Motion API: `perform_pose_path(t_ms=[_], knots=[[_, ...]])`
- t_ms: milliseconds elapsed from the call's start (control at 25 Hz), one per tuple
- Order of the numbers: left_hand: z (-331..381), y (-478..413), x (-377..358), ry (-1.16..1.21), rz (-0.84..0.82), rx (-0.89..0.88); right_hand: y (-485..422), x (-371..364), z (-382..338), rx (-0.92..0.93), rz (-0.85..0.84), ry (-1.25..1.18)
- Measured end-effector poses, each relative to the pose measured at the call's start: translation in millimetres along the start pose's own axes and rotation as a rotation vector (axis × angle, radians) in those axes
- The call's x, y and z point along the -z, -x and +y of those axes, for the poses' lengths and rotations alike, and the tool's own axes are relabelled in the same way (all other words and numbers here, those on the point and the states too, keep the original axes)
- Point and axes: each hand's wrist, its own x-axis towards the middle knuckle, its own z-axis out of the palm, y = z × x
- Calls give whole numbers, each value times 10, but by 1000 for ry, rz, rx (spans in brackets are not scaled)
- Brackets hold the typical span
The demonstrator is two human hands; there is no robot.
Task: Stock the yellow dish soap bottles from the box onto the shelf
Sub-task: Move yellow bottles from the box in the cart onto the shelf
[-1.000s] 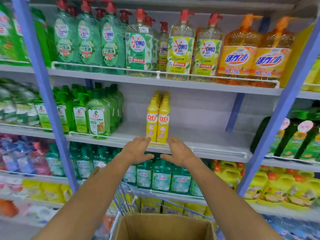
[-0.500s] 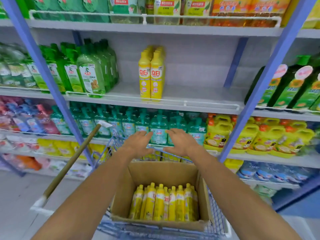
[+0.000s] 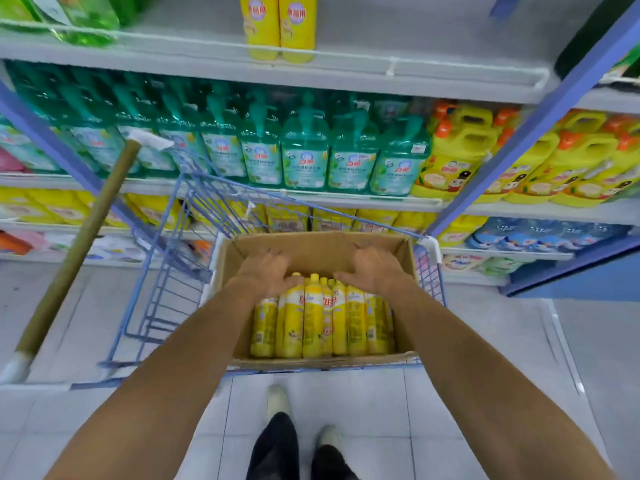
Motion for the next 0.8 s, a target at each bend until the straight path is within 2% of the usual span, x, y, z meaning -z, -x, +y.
perform_pose_path(t_ms=[160, 360, 560, 680, 800], knots=[[-286, -376, -406, 30, -45, -3, -256, -454, -44, -25, -75, -59], [-494, -824, -1116, 173, -203, 43, -707, -1139, -173, -44, -179, -131], [-518, -1302, -1643, 235, -223, 55, -1203, -1845, -202, -70, -260, -197], [-439, -1528, -1969, 335, -229, 146, -1424, -2210, -244, -148, -234, -297], [-330, -1624, -2169, 493, -168, 263, -1460, -2457, -364, -279, -93, -447]])
